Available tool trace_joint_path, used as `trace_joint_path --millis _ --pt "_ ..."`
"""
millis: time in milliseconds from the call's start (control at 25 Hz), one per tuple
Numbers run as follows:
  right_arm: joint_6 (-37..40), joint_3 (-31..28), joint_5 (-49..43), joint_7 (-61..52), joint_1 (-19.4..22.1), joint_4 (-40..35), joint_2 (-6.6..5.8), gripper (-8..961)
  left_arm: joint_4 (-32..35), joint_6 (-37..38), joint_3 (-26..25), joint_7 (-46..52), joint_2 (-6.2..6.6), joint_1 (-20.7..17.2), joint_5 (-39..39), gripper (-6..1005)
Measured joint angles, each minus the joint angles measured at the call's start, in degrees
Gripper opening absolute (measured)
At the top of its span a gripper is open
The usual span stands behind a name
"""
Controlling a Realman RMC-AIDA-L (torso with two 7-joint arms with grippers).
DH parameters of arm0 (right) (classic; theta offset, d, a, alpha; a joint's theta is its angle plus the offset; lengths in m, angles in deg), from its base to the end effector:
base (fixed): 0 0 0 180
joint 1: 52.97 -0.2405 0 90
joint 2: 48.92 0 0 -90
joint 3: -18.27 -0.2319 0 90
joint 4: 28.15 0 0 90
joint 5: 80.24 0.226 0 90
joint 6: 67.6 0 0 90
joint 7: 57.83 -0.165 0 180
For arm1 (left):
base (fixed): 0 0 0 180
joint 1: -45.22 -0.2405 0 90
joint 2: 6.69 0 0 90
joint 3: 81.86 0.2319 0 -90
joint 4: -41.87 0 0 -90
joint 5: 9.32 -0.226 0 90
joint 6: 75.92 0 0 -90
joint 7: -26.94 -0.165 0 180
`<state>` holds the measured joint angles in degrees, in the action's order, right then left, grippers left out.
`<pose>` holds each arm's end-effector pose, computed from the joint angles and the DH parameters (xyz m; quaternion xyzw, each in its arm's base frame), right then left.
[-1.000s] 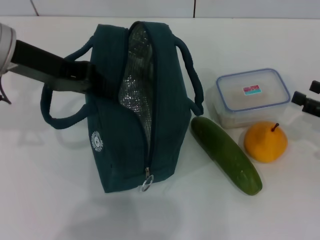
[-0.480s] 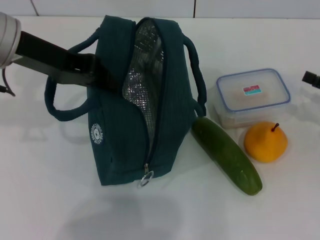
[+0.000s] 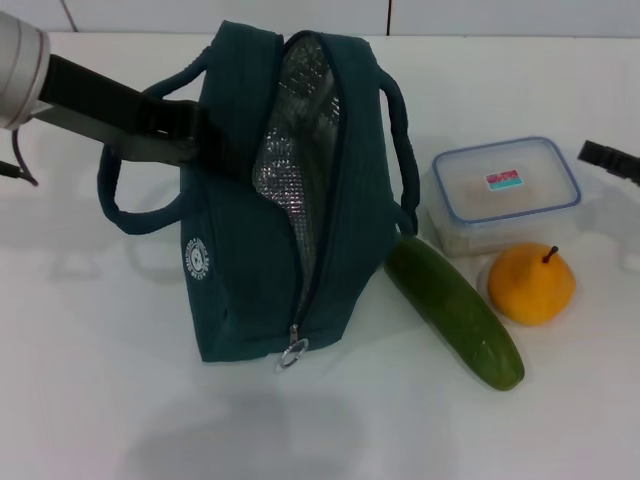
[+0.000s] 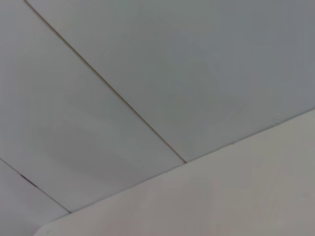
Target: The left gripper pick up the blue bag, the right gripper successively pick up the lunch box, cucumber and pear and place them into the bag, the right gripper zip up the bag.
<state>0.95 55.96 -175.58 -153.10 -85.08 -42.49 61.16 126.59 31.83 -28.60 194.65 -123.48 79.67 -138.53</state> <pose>0.3111 0.3793 0.0190 -0.7547 0.5085 0.3347 0.2447 -0.1397 0.3453 0.0855 -0.8207 -0.5613 -0.0454 0.0968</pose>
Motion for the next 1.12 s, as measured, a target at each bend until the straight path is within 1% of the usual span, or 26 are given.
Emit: trace_joint_path --millis 120,240,320,600,720,1120 --pt "-0.76 0.08 -0.2 -0.01 -0.4 0.13 1.05 850 -0.09 0.0 0.0 -0.07 -0.14 0.01 0.01 50" --pt "-1.18 0.26 -0.3 -0.02 -0.69 0.31 1.85 850 -0.13 0.0 0.02 -0.08 -0.18 0.0 0.12 50" --pt "-1.54 0.56 -0.35 -0.03 -0.93 0.54 2.14 850 -0.12 0.0 0.07 -0.09 -0.23 0.01 0.24 50" --pt "-2.69 1.06 -0.45 -0.04 -1.6 1.04 2.63 849 -0.16 0.05 0.38 -0.1 -0.4 0.0 0.28 50" --pt "-2.72 1.07 -0.45 0.0 -1.81 1.07 2.68 824 -0.17 0.07 0.72 -0.1 -0.45 0.0 0.28 50" --pt "-2.9 1.07 -0.46 0.02 -2.45 1.36 2.77 821 0.14 0.03 1.23 -0.07 -0.76 0.13 0.28 50"
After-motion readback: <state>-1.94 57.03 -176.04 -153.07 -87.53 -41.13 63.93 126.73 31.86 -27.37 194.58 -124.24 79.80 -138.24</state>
